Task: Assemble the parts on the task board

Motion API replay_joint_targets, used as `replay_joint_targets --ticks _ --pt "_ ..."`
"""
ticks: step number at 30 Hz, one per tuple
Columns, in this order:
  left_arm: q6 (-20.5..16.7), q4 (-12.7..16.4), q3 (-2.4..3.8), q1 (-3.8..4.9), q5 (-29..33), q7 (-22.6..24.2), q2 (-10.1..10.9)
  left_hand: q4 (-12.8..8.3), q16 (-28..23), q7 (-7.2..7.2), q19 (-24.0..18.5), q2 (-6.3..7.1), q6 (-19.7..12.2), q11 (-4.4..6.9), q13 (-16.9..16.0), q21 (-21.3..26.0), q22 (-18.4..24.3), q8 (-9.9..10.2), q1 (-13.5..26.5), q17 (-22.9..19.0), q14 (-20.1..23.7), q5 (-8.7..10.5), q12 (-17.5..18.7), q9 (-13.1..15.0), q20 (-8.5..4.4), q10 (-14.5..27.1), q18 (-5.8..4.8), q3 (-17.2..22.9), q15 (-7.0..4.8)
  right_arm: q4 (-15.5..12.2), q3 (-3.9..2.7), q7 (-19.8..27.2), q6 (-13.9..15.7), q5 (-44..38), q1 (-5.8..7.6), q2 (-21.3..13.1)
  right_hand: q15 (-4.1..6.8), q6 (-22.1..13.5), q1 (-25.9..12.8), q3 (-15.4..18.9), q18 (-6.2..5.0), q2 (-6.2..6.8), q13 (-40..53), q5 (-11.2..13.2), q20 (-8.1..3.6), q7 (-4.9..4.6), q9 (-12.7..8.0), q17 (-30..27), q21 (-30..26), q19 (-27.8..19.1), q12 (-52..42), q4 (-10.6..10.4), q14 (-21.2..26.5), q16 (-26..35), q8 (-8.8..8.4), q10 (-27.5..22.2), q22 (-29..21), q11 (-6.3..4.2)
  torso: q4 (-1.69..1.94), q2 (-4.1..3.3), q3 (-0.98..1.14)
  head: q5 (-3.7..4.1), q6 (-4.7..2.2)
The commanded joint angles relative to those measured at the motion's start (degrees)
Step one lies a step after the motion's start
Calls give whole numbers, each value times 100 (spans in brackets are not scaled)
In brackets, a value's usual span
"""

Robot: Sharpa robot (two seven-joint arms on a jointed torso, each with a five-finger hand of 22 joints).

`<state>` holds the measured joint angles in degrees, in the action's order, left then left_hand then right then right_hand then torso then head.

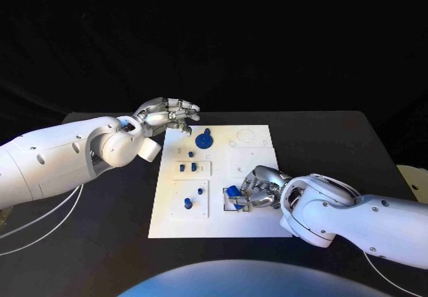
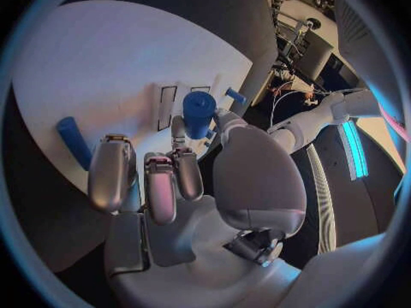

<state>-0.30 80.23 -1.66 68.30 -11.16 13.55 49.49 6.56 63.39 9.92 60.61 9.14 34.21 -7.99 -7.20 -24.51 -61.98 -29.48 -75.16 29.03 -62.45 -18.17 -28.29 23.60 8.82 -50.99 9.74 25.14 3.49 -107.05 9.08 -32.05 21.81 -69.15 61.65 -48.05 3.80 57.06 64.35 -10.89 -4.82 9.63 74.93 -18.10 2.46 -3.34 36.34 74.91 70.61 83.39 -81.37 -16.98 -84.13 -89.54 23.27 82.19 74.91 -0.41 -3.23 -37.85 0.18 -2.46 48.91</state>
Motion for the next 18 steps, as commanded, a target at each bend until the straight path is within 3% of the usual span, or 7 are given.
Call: replay_joint_targets --ticks 1,6,7,9,11,18 --pt "89 8 3 2 23 22 -9 24 28 211 -13 -6 -46 7 5 34 6 -29 63 -6 53 -19 -40 5 40 49 44 2 2 15 0 -52 -97 -142 -4 23 43 36 -73 52 72 -3 302 11 -42 -4 17 1428 -21 12 37 11 -569 -19 -2 5 628 -30 -2 0 1 -1 -5" --pt "90 9 3 2 23 20 -9 24 28 211 -13 -6 -46 7 5 34 6 -29 63 -6 53 -19 -40 5 40 49 44 2 2 52 0 -71 -116 -162 -4 62 48 37 -307 370 68 -12 300 239 -47 3 84 1418 -54 9 58 7 -567 -15 -3 -1 627 -35 0 -3 -1 2 -4" --pt "90 9 3 2 23 19 -8 33 33 209 -11 -7 -57 8 4 44 8 -53 73 -7 57 -28 -53 6 42 56 46 -5 2 59 0 -84 -126 -180 -4 69 44 28 -401 758 63 11 292 235 -48 2 124 1402 -88 0 75 13 -563 -9 0 -11 619 -32 0 0 -1 2 -5" --pt "92 10 3 2 22 18 -6 33 33 209 -11 -7 -57 8 4 44 8 -53 73 -7 57 -28 -53 6 42 56 46 -5 2 79 0 -120 -138 -233 -4 86 44 -16 -328 1608 54 -120 284 318 -35 -3 213 1368 -162 -17 105 0 -555 4 0 -31 602 -10 -1 2 -1 1 -6" --pt "95 13 3 2 21 14 -2 33 33 209 -11 -7 -57 8 4 44 8 -53 73 -7 57 -28 -53 6 42 56 46 -5 2 99 0 -152 -150 -276 -4 101 30 -64 -399 1903 50 -42 277 526 -33 -25 237 1366 -188 -20 120 -9 -555 5 -20 -42 596 -10 -1 2 -1 1 -6" --pt "100 17 2 2 19 7 10 33 33 209 -11 -7 -57 8 4 44 8 -53 73 -7 57 -28 -53 6 42 56 46 -5 2 130 0 -201 -166 -369 -4 129 18 -111 -484 2170 40 12 206 685 -23 -41 273 1381 -253 -35 193 -15 -558 1 -40 -102 577 4 -3 4 1 -4 -8"
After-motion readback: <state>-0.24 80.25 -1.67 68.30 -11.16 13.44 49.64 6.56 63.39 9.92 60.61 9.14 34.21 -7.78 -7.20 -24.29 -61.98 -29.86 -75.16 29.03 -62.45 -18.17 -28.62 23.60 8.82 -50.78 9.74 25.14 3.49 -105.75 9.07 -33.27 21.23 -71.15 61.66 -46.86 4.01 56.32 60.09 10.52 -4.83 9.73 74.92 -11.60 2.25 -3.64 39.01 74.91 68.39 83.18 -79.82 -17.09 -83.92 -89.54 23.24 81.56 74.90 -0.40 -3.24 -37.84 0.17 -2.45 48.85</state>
